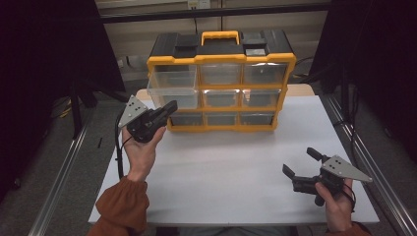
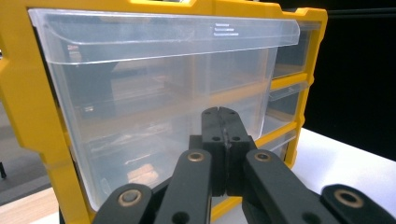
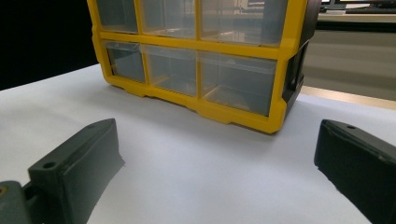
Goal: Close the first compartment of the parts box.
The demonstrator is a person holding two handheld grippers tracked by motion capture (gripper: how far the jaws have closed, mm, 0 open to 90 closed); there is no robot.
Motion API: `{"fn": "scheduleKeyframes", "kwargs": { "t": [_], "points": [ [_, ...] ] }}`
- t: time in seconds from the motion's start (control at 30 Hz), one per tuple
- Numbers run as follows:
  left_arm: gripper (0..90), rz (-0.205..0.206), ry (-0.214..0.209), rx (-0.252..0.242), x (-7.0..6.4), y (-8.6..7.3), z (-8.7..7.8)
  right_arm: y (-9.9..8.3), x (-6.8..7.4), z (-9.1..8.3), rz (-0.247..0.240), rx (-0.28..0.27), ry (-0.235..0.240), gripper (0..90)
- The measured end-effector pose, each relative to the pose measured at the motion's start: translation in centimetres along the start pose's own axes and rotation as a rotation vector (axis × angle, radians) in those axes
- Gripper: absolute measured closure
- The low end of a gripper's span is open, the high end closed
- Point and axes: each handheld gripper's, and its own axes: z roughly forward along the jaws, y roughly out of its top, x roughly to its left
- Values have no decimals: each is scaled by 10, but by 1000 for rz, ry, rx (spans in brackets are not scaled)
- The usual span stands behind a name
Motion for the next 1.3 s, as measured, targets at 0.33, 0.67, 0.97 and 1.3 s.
{"fn": "scheduleKeyframes", "kwargs": {
  "t": [0.33,0.67,0.97,1.3],
  "points": [
    [900,20,24,3,1,1,3,0,1,1,3,-3,5,2],
    [900,45,41,3,1,4,6,0,1,0,-1,1,9,2],
    [900,21,39,-4,4,3,8,0,1,1,-1,1,4,2],
    [900,7,40,-13,6,3,13,0,1,1,1,3,7,2]
  ]
}}
